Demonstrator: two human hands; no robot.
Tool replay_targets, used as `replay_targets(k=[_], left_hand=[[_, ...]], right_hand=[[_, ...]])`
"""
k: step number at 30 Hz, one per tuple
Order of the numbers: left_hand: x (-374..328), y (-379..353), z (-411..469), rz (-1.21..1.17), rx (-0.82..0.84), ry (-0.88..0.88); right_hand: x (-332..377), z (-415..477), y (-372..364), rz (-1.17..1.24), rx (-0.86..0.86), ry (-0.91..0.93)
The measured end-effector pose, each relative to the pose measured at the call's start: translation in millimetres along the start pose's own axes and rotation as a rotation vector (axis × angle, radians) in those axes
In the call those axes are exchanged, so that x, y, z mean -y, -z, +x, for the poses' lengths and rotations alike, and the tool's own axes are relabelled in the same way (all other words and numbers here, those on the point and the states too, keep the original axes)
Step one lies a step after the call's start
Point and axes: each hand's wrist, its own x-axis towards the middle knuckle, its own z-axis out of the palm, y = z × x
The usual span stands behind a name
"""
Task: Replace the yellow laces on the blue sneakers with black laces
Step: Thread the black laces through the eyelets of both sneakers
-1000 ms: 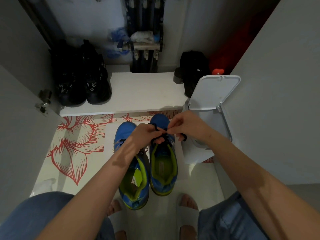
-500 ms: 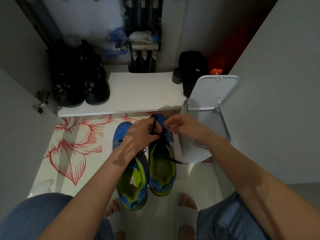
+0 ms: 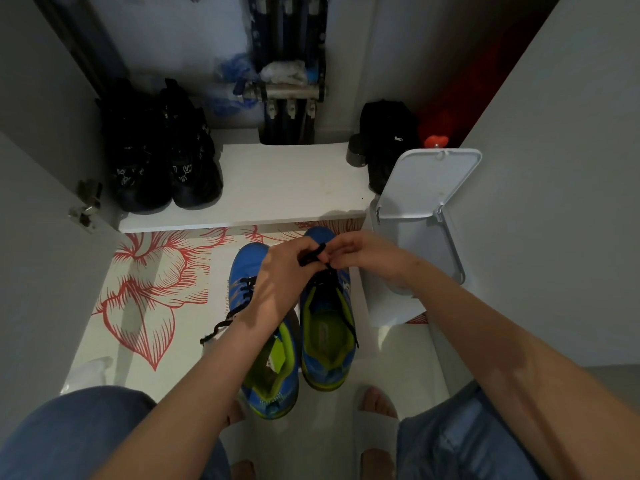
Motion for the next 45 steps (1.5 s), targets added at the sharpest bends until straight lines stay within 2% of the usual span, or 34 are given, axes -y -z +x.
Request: replay_targets(k=[6,11,15,20,24,26,31,34,36,40,43,45], left_hand=[[2,2,-1,-0.05,-0.038,0.019],[6,2,0,-0.108,-0.037,0.055],[1,-1,-1,-0.148,0.004,0.047],[3,0,0,-0.21,0.021,0.089],[4,-1,-1,-0.178,0.034,0.079],[5,0,1,-0.21,0.009,0.077],[6,-2,-2,-0.208,0.055,0.068],[10,1,0,-0.26,0.043,0.15],[19,4,1,-0.169,0.054,0.22],[38,14,-3,0.286,0.061,0.258],[31,19,-6,0.319,-0.022,0.183],[23,21,-7,0.334,0.02,0.084]], right_hand=[[6,-2,3,-0.093,-0.121,0.044],[7,-9,16,0.201,-0.048,0.015],[1,-7,9,-0.092,0.038,0.033],[4,-7,11,-0.112,0.105,-0.002],[13,-11,17,-0.379,-0.022,0.057],[19,-15,23,-0.424,-0.065,0.113],[15,-22,27,-0.526,-0.003,0.065],[8,-19,18,-0.53,0.022,0.056],[2,-16,8,-0.584,0.079,0.034],[-10,-9,-2,-0.634,0.117,-0.006],[-12,-5,-2,-0.611,0.096,-0.004],[-10,-6,0,-0.582,0.087,-0.021]])
